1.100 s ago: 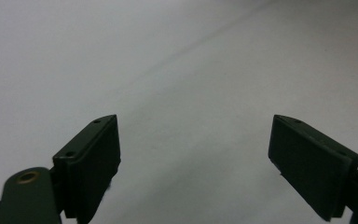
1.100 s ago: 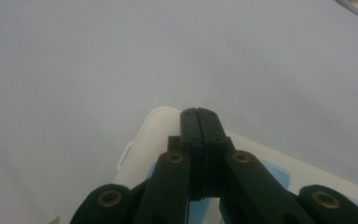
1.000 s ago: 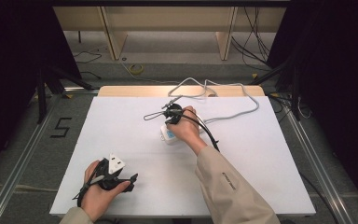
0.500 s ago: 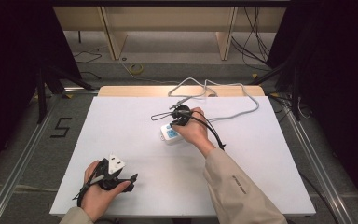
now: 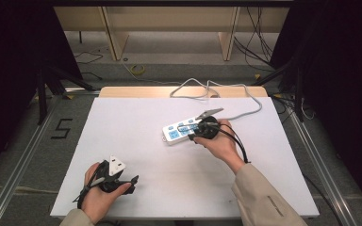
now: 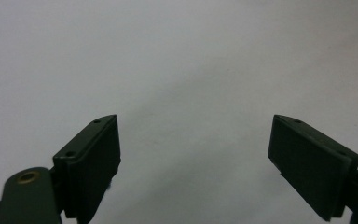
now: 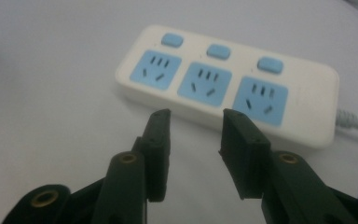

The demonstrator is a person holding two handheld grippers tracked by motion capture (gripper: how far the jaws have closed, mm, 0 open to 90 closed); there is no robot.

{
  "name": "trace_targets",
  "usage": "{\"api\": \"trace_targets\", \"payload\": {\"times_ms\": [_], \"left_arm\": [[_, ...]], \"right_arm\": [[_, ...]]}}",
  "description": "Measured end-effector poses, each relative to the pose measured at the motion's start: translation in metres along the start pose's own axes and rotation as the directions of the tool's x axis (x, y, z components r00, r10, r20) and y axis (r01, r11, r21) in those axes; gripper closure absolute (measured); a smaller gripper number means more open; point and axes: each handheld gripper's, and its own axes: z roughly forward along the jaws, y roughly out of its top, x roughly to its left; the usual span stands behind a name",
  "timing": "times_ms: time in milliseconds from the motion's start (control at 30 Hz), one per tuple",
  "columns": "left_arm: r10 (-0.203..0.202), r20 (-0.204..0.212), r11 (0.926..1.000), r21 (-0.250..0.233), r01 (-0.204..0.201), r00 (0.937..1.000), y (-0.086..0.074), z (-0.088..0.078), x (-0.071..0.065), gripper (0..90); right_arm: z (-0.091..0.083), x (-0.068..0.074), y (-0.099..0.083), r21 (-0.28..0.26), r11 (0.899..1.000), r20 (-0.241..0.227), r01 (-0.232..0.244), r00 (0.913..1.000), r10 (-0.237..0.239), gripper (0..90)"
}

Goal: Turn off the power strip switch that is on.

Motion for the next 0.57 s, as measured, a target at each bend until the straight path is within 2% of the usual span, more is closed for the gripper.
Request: {"api": "trace_targets", "payload": {"times_ms": [233,400,500,567], "left_arm": [[-0.01,-0.002,0.9999,0.005,0.01,0.9999,-0.001,0.0,0.001,16.5],[-0.01,0.0,1.0,0.001,0.01,1.0,-0.001,0.001,0.001,16.4],[-0.02,0.006,0.9998,-0.002,0.02,0.9998,-0.001,0.001,0.002,16.5],[-0.027,0.006,0.9996,-0.01,0.027,0.9996,-0.002,0.003,0.002,16.2]], "right_arm": [[-0.05,-0.001,-0.066,-0.077,0.997,-0.003,-0.021,0.9998,0.021,56.3],[-0.083,0.001,-0.114,-0.18,0.982,-0.006,-0.062,0.9981,0.062,50.9],[-0.095,0.002,-0.133,-0.209,0.976,0.001,-0.064,0.9979,0.065,48.5],[-0.098,0.002,-0.137,-0.217,0.974,0.002,-0.065,0.9977,0.067,48.0]]}}
